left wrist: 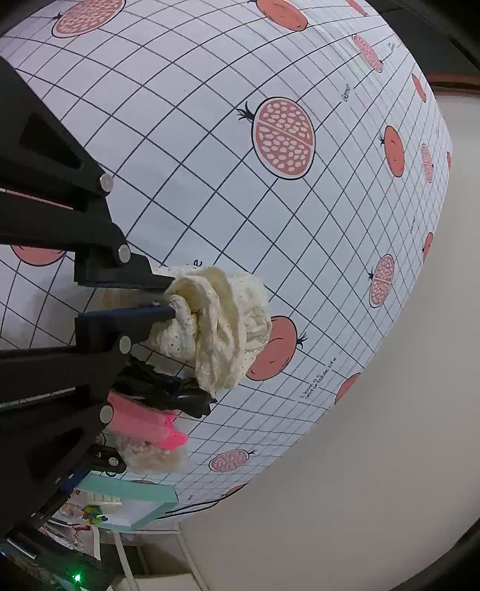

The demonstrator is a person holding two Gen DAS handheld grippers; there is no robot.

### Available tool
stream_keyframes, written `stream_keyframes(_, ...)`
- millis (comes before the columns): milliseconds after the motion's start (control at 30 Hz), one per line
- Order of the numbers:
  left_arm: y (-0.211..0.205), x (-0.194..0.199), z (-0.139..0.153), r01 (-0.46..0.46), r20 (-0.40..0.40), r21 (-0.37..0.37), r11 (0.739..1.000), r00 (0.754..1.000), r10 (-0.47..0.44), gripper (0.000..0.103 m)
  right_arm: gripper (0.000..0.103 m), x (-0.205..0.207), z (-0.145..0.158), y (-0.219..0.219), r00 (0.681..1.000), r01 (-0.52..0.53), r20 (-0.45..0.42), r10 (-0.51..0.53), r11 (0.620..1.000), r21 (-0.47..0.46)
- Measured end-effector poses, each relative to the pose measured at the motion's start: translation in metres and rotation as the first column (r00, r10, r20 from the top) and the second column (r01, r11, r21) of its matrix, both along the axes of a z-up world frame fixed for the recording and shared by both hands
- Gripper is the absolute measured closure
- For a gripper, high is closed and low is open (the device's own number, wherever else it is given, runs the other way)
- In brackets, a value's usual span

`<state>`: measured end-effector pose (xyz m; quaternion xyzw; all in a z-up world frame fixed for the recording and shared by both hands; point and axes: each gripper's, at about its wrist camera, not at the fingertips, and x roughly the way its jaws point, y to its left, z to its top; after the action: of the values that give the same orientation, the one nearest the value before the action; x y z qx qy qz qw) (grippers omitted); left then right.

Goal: Organize objects
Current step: 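Grasp the cream lace scrunchie with the left gripper while the right grasps the black toy car, then lift the scrunchie with the left gripper while the right lifts the toy car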

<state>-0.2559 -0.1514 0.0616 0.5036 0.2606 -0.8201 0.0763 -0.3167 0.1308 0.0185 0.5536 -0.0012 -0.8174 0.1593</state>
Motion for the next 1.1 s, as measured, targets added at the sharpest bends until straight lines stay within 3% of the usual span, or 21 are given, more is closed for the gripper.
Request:
stream_keyframes(333, -0.006, 0.002, 0.014, -0.038, -0.011, 0.003, 0.999, 0.999, 0.038, 0.096, 0.067, -0.004, 0.001, 0.006, 0.998, 0.048, 0.055, -0.045, 0.997, -0.058)
stream_keyframes(700, -0.003, 0.008, 0.05, -0.028, -0.083, -0.013, 1.0, 0.996, 0.027, 0.097, 0.067, 0.0, 0.041, 0.002, 1.0, 0.01, -0.021, -0.012, 0.996, -0.086)
stream_keyframes(967, -0.005, 0.005, 0.034, -0.032, -0.04, -0.032, 0.999, 0.999, 0.03, 0.097, 0.067, 0.002, 0.046, 0.0, 0.999, -0.006, -0.032, 0.003, 0.997, -0.076)
stream_keyframes(1067, -0.009, 0.005, 0.028, -0.038, -0.032, -0.013, 0.999, 0.999, 0.038, 0.089, 0.067, 0.0, 0.041, 0.001, 1.0, -0.006, -0.022, 0.005, 0.998, -0.067)
stream_keyframes(1100, -0.01, 0.005, 0.026, -0.037, -0.028, -0.009, 0.999, 0.999, 0.037, 0.079, 0.067, 0.0, 0.04, 0.001, 1.0, -0.006, -0.02, 0.005, 0.998, -0.065)
